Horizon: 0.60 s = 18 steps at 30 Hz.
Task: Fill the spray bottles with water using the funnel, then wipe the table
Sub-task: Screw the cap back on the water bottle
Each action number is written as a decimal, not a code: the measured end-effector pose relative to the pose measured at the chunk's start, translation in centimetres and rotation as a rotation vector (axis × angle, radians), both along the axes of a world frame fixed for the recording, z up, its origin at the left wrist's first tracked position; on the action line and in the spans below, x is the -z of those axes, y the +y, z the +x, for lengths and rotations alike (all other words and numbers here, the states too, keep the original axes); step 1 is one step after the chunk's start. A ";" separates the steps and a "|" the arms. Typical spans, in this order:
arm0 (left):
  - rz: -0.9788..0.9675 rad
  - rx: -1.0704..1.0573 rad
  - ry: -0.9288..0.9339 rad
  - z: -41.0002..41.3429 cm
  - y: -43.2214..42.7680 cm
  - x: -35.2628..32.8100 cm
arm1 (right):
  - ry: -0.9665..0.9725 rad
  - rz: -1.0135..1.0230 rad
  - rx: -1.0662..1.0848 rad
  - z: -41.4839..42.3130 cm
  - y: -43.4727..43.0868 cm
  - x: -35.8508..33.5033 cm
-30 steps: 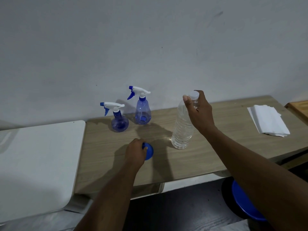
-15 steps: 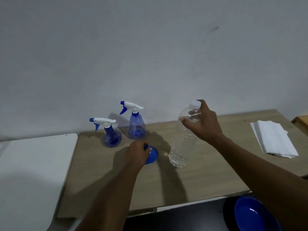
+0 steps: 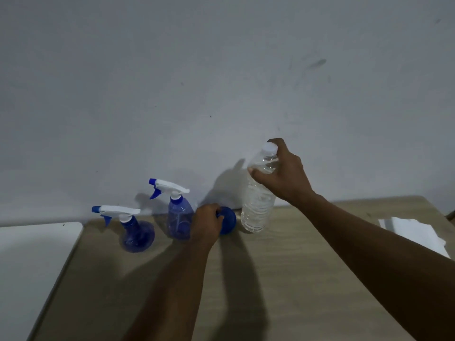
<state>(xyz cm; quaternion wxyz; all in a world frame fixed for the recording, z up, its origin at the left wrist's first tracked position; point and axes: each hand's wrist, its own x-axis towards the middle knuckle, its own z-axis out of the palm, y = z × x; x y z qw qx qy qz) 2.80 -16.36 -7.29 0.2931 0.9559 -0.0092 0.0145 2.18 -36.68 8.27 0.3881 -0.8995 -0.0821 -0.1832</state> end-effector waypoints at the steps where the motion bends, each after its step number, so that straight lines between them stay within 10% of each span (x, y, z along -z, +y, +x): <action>1: 0.013 0.006 0.007 0.4 -0.2 0.2 | 0.001 -0.010 -0.002 0.5 0.1 0.5; 18: 0.213 0.084 0.082 1.0 -1.0 -0.5 | 0.137 -0.020 -0.013 1.8 0.8 2.7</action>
